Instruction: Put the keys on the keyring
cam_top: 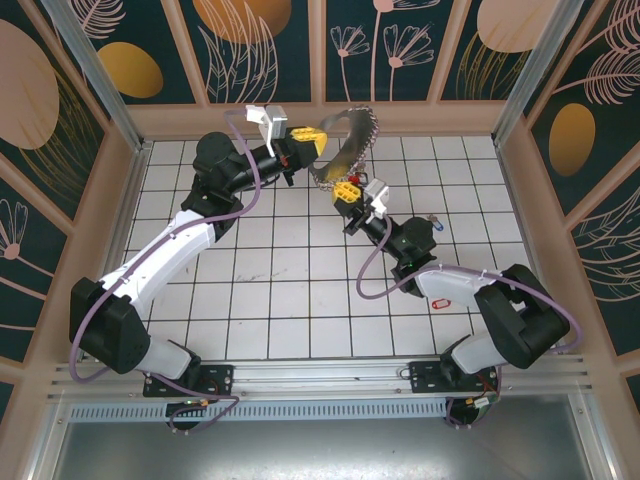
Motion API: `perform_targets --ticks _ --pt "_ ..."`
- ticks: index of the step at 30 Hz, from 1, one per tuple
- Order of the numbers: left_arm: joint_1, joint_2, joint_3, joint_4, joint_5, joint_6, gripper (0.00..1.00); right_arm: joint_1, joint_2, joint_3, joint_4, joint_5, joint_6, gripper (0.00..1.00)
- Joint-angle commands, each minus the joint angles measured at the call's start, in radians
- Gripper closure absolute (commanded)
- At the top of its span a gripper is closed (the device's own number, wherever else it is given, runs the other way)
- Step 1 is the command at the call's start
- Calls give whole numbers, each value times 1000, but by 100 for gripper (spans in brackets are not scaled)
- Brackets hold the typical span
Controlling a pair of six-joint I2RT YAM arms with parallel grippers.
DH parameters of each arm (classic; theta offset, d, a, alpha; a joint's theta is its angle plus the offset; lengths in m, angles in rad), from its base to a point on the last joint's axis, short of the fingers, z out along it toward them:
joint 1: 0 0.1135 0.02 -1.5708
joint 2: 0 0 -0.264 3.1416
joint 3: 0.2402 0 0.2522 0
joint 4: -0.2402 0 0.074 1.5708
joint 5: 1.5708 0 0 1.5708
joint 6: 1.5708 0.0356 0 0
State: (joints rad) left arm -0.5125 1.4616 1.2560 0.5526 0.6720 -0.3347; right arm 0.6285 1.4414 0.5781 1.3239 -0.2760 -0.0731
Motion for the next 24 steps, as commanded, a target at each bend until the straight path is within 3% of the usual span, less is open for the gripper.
perform_targets --ticks 1,6,13,19,24 --pt "-3 -36 6 27 -9 1 100 8 -35 21 -22 16 -53 99" --pt "-3 -39 19 -69 -102 63 100 32 -111 9 -191 85 -184 100" --pt "-3 -29 28 -103 -129 90 100 89 -171 39 -393 265 -353 100" --pt "-3 -30 18 -106 -155 92 100 67 -213 -9 -301 250 -262 100" --pt "-2 -30 4 -91 -210 41 100 38 -209 -70 -113 185 -124 100"
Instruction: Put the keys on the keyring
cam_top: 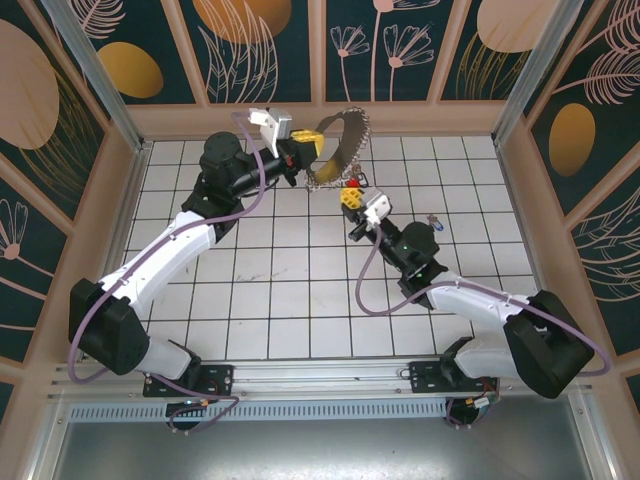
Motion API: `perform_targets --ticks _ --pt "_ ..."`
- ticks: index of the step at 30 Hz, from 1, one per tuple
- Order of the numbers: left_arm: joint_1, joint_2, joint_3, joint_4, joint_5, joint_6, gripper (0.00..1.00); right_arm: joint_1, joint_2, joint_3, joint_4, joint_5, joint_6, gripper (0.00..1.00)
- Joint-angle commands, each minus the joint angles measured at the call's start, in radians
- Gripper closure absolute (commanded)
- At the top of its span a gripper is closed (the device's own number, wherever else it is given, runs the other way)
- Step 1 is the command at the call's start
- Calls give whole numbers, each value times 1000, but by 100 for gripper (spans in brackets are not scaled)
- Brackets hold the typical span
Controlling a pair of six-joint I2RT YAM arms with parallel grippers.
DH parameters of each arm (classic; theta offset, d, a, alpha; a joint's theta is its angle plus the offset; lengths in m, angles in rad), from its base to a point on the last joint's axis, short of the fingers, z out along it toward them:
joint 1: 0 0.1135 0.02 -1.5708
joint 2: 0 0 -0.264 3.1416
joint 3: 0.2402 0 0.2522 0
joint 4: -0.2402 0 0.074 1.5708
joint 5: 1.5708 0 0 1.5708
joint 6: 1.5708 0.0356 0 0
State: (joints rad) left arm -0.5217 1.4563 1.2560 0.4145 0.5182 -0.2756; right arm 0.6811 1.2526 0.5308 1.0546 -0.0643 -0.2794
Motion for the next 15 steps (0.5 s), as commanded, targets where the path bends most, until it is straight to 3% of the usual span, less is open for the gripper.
perform_targets --ticks 1,4,8,15 --pt "6 -24 -3 60 -59 -37 100 -14 -14 -24 171 -39 86 100" --pt "6 -25 -31 115 -66 -116 100 -14 11 -37 244 -45 103 100" --pt "7 -32 -60 199 2 -146 100 -14 32 0 159 -92 72 100" --pt "6 -64 -108 328 44 -176 100 -15 82 -24 180 -158 68 87"
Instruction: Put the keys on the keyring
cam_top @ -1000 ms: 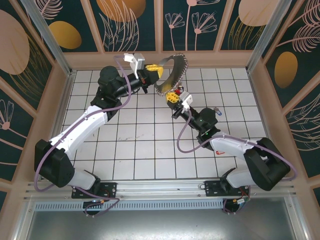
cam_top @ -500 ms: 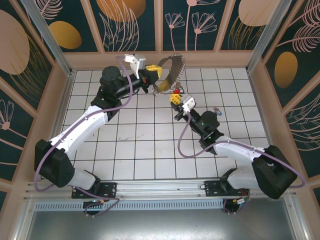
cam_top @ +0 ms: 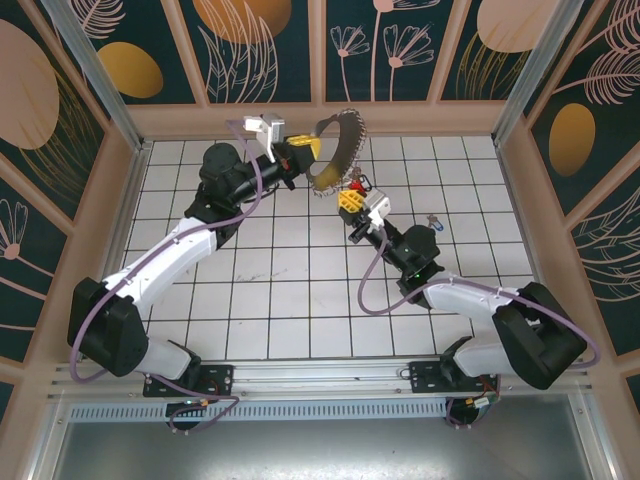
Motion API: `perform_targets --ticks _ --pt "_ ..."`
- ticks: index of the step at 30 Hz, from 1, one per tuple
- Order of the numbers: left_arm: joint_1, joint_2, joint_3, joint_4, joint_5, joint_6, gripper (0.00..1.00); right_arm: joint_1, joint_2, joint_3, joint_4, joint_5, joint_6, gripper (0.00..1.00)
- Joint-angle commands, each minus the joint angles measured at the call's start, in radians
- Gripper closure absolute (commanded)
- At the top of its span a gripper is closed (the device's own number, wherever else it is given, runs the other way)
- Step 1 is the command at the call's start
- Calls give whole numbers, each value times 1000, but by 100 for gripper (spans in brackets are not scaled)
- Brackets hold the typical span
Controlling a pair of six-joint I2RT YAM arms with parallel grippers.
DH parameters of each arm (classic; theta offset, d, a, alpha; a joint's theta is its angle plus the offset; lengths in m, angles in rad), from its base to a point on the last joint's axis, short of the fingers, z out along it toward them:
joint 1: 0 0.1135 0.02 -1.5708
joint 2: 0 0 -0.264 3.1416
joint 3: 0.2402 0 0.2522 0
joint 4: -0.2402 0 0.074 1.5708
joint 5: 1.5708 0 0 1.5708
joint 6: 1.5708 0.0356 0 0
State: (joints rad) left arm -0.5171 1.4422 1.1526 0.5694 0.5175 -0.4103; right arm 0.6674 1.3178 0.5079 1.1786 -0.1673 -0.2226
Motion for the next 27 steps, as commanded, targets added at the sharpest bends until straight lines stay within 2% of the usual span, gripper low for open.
perform_targets --ticks 1,5,9,13,18,27 --pt "2 -51 -10 203 65 -48 100 -2 24 -7 69 -62 17 86" --pt "2 -55 -7 231 153 -31 100 -2 34 -17 103 -31 34 83" --pt "2 -89 19 89 202 137 100 -8 -16 -30 69 -7 -27 83" --pt "2 -114 48 -32 222 250 100 -14 -91 -37 -34 -74 -130 82" --pt "2 -102 115 -144 258 286 100 -12 -145 -46 -73 -128 -155 82" --pt "2 -89 157 -208 265 285 100 4 -136 -64 -15 -54 -149 82"
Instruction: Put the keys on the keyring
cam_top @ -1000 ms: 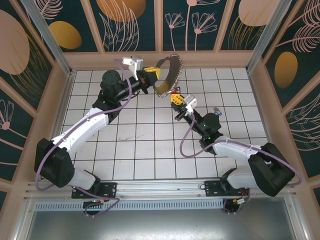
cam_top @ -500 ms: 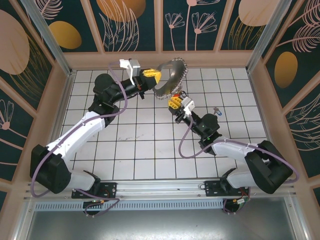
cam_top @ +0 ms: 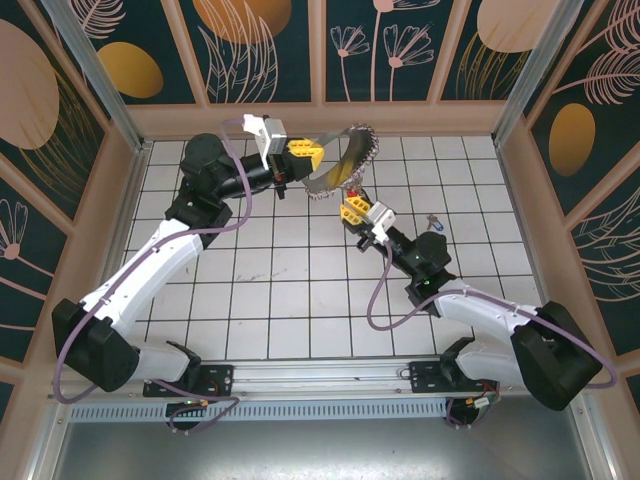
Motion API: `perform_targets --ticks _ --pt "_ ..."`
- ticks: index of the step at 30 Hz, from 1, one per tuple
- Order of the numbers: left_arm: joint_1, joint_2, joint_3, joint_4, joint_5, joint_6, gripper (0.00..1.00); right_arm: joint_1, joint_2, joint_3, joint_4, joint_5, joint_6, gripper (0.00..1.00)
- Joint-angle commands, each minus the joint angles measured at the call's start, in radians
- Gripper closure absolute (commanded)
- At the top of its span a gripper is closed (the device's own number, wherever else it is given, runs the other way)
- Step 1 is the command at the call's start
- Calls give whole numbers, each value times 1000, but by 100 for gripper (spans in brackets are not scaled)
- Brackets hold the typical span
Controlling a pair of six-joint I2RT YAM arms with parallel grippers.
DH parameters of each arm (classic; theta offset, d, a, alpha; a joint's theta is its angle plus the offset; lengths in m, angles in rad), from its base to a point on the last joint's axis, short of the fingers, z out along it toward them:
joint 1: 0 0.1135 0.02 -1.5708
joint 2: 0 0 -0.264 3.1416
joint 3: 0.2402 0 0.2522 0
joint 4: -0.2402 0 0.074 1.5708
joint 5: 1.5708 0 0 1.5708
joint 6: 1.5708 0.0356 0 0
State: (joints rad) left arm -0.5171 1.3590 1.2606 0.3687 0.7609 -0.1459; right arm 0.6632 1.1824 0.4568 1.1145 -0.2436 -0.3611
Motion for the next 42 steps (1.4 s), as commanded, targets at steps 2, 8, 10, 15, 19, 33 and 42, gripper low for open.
perform_targets --ticks 2,8,10,15,19,33,42 --pt "2 0 61 -27 25 20 100 9 10 -10 61 37 -12 82" --pt "2 24 115 -129 20 43 100 9 41 -1 70 56 -19 82" --pt "2 36 137 -165 19 56 100 9 49 0 76 50 -15 82" --pt "2 66 184 -230 13 70 100 10 61 1 102 28 7 82" --pt "2 100 253 -338 -7 103 100 11 72 -1 95 47 6 82" --pt "-7 161 415 -602 -58 196 100 13 100 -23 174 50 62 82" --pt "-14 162 420 -613 -52 195 100 16 111 -10 218 74 73 83"
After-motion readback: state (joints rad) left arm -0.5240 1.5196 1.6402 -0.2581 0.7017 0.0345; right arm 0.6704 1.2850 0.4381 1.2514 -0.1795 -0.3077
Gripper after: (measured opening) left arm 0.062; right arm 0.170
